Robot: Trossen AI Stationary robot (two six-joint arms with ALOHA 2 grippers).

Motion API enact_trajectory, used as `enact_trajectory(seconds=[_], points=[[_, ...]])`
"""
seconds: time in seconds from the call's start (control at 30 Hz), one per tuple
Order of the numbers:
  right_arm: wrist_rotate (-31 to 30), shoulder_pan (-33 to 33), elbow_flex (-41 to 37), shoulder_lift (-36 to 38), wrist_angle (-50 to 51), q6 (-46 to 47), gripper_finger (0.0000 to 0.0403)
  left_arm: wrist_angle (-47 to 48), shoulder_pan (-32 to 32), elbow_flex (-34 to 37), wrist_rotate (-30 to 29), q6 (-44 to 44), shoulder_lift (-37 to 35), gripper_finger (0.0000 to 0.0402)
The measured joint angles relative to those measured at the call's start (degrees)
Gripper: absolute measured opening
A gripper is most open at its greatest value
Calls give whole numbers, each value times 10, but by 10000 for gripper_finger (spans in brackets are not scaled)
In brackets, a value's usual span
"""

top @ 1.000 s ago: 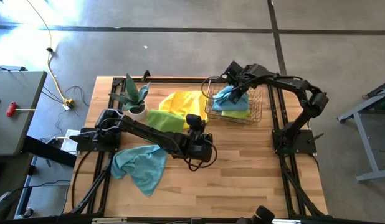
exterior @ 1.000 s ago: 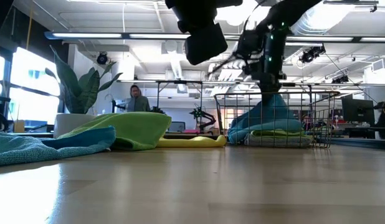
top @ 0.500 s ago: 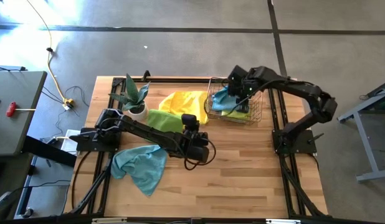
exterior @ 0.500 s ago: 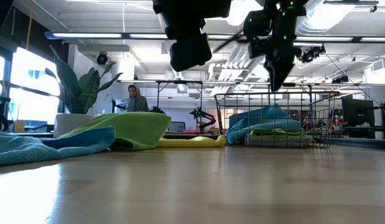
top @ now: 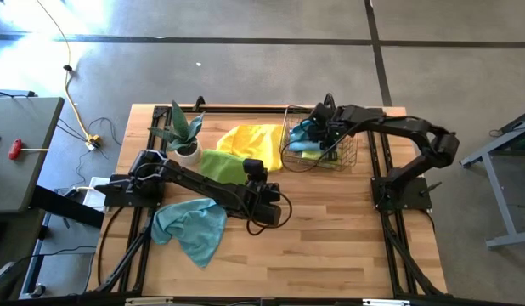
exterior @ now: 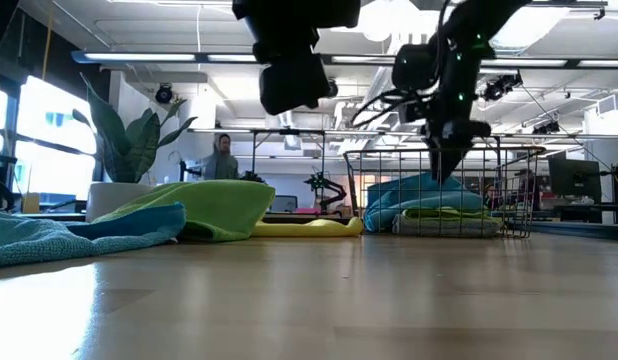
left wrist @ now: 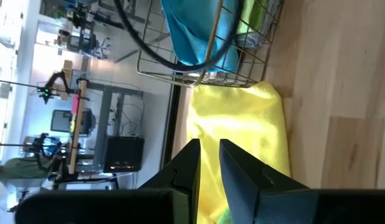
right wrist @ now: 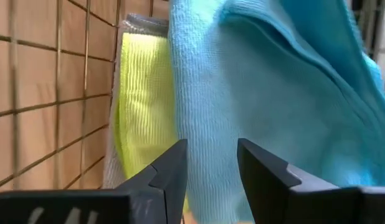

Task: Fold microfiber towels
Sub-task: Put the right blue microfiber towel into the wire basket

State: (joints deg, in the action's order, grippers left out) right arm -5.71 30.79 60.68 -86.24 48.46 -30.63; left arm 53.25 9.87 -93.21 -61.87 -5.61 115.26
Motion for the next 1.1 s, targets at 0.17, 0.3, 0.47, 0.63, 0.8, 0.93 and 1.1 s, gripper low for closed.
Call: enact_trajectory(seconds=[0.17, 0.3, 0.47, 0.63, 0.8, 0.93, 1.1], points=[[-2, -3, -59, 0, -74, -24, 131, 1, 0, 0, 17, 2, 0, 51], [-3, -3, -95, 0, -109, -42, 132, 1, 0, 0, 17, 2, 0, 51], [0, -3, -107, 0, -124, -37, 131, 1, -2, 0, 17, 2, 0, 51], [31, -3, -104, 0, -122, -14, 131, 1, -2, 0, 17, 3, 0, 51], [32, -3, -104, 0, -121, -13, 131, 1, -2, 0, 17, 7, 0, 51], [38, -3, -104, 0, -121, -7, 131, 1, -2, 0, 17, 8, 0, 51], [41, 0, -103, 0, -122, -3, 125, 1, -2, 0, 17, 8, 0, 51]])
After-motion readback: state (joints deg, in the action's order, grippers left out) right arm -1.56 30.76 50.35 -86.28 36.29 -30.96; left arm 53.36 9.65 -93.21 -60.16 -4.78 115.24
